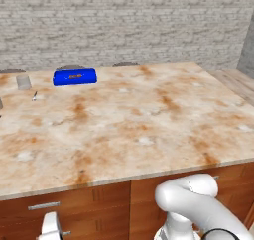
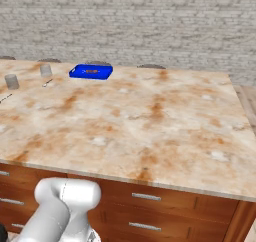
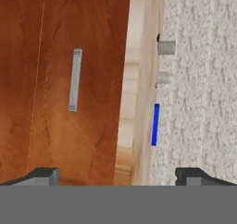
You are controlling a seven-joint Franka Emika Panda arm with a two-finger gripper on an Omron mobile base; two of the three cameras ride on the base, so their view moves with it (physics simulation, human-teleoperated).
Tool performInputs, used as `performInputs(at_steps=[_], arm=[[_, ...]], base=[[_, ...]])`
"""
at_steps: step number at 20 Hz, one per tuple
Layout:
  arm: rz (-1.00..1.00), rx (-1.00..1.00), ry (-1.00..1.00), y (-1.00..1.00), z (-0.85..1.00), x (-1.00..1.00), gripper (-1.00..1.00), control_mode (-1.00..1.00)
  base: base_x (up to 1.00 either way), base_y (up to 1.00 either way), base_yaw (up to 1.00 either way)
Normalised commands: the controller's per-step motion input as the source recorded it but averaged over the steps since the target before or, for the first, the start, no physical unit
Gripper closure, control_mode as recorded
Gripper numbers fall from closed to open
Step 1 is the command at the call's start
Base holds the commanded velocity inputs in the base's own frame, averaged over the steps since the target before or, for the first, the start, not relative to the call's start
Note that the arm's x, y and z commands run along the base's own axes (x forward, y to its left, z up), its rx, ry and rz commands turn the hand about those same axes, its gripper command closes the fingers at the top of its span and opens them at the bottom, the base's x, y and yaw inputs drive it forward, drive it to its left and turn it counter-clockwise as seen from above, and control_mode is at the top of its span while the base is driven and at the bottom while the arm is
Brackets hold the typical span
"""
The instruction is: Take the tongs from the drawer on the left and place them on the dining counter next to the tray containing the kebab skewer.
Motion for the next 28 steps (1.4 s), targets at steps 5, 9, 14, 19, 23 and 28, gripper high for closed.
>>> performInputs(at_steps=[5,9,14,19,23,28], arm=[[0.0,-0.01,-0.12,0.13,-0.07,0.21,-1.0,-1.0],[0.0,0.0,-0.16,0.09,-0.09,0.42,-1.0,-1.0],[0.0,0.0,-0.09,0.03,-0.01,0.38,-1.0,-1.0],[0.0,0.0,-0.01,0.05,0.0,0.25,-1.0,-1.0],[0.0,0.0,0.0,0.04,-0.06,0.17,-1.0,-1.0],[0.0,-0.02,0.0,0.06,-0.17,0.22,-1.0,-1.0]], base=[[0.0,0.0,0.0],[0.0,0.0,0.0],[0.0,0.0,0.0],[0.0,0.0,0.0],[0.0,0.0,0.0],[0.0,0.0,0.0]])
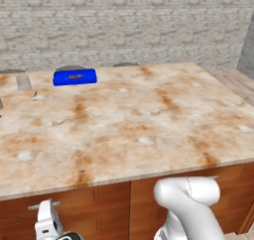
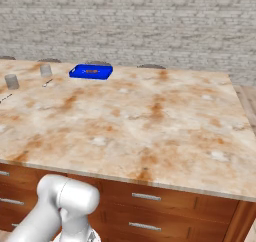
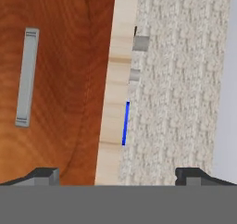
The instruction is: Take the tongs from the drawer on the left and place them on the dining counter next to the tray containing the kebab skewer.
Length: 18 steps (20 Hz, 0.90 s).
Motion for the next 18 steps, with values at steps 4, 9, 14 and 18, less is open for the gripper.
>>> performInputs(at_steps=[4,9,14,18], arm=[[0.0,0.0,0.0,0.08,-0.32,0.26,-1.0,-1.0],[0.0,0.0,0.0,0.2,-0.42,0.11,-1.0,-1.0],[0.0,0.0,-0.02,0.25,-0.48,0.0,-1.0,-1.0],[0.0,0.0,0.0,0.28,-0.15,0.0,-1.0,-1.0]], base=[[0.0,0.0,0.0],[0.0,0.0,0.0],[0.0,0.0,0.0],[0.0,0.0,0.0]])
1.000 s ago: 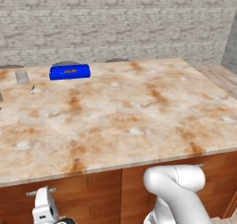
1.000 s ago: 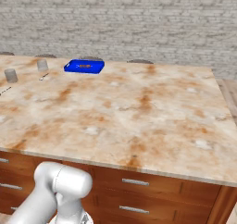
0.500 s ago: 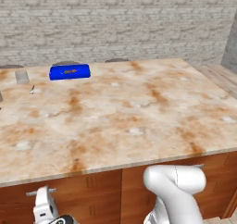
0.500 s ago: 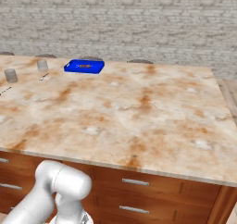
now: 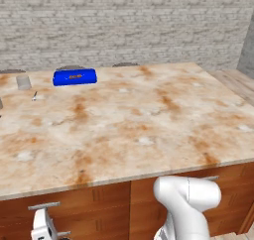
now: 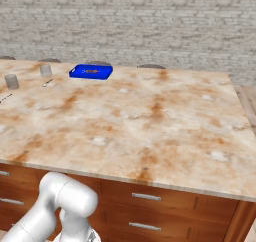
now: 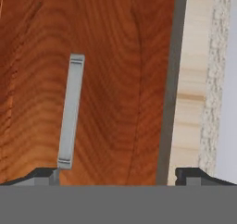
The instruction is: Take the tongs from the drawer on the left and place them on the dining counter next to the tray containing the kebab skewer.
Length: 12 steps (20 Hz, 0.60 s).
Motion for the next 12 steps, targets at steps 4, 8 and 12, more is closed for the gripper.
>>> performInputs(at_steps=[4,8,12], arm=[[0.0,0.01,-0.01,0.13,0.0,0.07,-1.0,-1.0],[0.0,0.18,-0.03,0.0,-0.09,0.22,-1.0,-1.0],[0.0,0.17,0.0,0.0,-0.01,0.21,-1.0,-1.0]], base=[[0.0,0.0,0.0],[0.0,0.0,0.0],[0.0,0.0,0.0]])
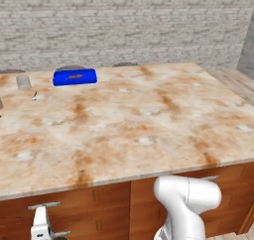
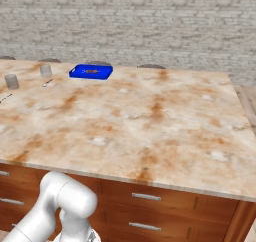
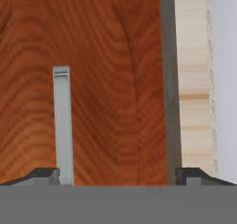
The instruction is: Take the tongs from the drawer on the left and place them on the dining counter next to the tray containing the kebab skewer.
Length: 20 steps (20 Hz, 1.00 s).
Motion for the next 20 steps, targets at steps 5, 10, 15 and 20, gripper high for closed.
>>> performInputs(at_steps=[5,10,15,20], arm=[[-0.04,0.01,0.0,0.06,-0.01,0.25,-1.0,-1.0],[-0.07,0.0,0.0,0.02,-0.09,0.16,-1.0,-1.0],[-0.01,0.0,0.0,0.03,-0.27,0.0,-1.0,-1.0],[0.0,0.0,0.0,0.16,-0.27,0.08,-1.0,-1.0]], base=[[0.0,0.0,0.0],[0.0,0.0,0.0],[0.0,0.0,0.0],[0.0,0.0,0.0]])
